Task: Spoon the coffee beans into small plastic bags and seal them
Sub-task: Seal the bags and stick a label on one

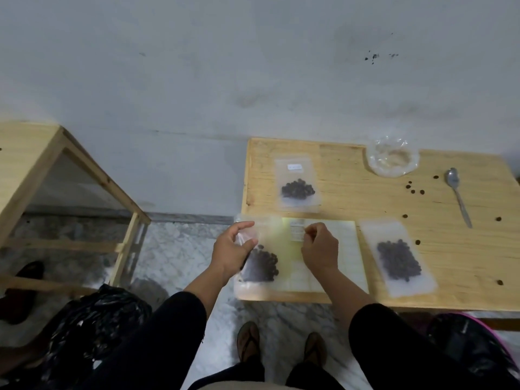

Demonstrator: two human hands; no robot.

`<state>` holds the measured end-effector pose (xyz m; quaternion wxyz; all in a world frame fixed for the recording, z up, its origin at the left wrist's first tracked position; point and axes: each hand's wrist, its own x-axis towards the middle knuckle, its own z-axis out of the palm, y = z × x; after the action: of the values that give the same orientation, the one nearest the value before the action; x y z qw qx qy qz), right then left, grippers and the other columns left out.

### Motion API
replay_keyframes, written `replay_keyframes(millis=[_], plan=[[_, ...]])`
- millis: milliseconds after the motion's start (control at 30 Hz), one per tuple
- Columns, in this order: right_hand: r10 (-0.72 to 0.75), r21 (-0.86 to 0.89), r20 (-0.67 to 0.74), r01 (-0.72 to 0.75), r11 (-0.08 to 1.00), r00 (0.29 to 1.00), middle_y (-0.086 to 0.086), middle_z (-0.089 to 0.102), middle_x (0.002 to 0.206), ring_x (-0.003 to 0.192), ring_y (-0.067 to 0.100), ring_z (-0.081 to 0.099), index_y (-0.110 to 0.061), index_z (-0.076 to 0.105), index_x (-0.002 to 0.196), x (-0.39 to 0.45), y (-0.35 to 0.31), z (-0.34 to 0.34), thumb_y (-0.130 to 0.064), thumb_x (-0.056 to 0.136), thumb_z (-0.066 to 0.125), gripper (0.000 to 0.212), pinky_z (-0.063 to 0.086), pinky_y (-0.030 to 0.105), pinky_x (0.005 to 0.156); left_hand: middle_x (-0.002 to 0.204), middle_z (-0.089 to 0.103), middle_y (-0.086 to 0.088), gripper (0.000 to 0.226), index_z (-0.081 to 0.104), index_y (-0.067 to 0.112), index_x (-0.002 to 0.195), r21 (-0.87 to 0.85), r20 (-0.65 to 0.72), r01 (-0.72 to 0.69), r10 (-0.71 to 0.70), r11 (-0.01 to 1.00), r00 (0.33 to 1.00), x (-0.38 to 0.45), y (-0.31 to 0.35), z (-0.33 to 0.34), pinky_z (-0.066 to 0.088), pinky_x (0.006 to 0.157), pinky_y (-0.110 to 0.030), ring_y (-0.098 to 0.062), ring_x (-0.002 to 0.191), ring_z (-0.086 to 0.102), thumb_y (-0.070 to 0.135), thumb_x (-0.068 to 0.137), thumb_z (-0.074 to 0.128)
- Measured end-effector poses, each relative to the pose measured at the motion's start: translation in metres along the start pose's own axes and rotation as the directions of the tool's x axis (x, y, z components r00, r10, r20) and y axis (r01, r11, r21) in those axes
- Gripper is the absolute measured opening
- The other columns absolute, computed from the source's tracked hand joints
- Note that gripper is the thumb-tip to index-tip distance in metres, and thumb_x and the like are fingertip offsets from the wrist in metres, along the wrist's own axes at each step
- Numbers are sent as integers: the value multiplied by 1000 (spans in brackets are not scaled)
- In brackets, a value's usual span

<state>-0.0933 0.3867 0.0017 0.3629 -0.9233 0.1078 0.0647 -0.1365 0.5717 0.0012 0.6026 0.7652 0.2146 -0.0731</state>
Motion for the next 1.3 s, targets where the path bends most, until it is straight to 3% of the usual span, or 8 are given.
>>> replay_keyframes(millis=[200,367,600,867,1000,1100,1200,1300], plan=[[-123,164,-80,134,977,989,1,60,83,77,14,55,-8,60,94,-2,-35,-27,-11,88,58,7,40,21,70,115,58,9,33,62,32,110,-12,-11,-25,24,1000,1000,5,19,13,38,87,-18,-7,107,49,16,83,70],[-275,212,-128,297,931,953,-10,51,65,59,0,47,-6,62,88,4,-56,-42,-7,85,59,4,37,6,57,117,59,9,35,62,33,108,-43,12,-158,159,986,987,9,52,30,39,91,-20,-9,111,52,13,81,71],[-369,163,-60,374,913,927,-8,53,68,60,-1,47,-11,61,86,21,-62,-66,-7,85,59,5,37,11,60,121,57,14,38,62,29,116,-42,-1,-260,260,965,966,10,85,39,32,94,-16,-5,115,49,14,82,70],[-408,107,-37,410,906,912,-4,58,78,69,8,52,-10,62,91,35,-71,-82,-9,86,58,7,36,8,59,106,61,28,29,67,33,103,-109,-6,-300,301,948,954,10,104,44,39,84,-2,5,108,53,13,83,69],[-405,91,-47,407,909,913,-4,60,80,72,8,53,-12,62,90,39,-70,-84,-10,86,59,6,35,6,59,104,63,26,26,69,35,101,-136,-13,-252,252,958,968,12,109,48,41,97,-19,2,111,55,16,83,69],[-411,77,-80,417,906,908,-5,57,90,85,11,53,-16,62,88,40,-67,-85,-12,85,61,5,38,18,70,108,64,22,24,69,36,102,-144,-46,-250,246,957,968,14,111,51,40,100,-22,3,111,54,20,84,69],[-333,224,-142,358,907,932,-5,50,107,102,9,50,-22,66,86,37,-63,-87,-16,82,67,8,38,19,88,104,65,24,19,70,33,102,-176,-100,-254,239,951,966,15,113,53,42,98,-21,6,107,55,25,85,68],[-217,432,-55,219,875,975,-9,49,120,114,3,45,-31,70,80,32,-61,-85,-21,80,71,11,33,20,95,100,65,24,16,70,33,99,-199,-151,-254,227,946,962,14,116,56,40,94,-16,9,104,55,27,85,68]])
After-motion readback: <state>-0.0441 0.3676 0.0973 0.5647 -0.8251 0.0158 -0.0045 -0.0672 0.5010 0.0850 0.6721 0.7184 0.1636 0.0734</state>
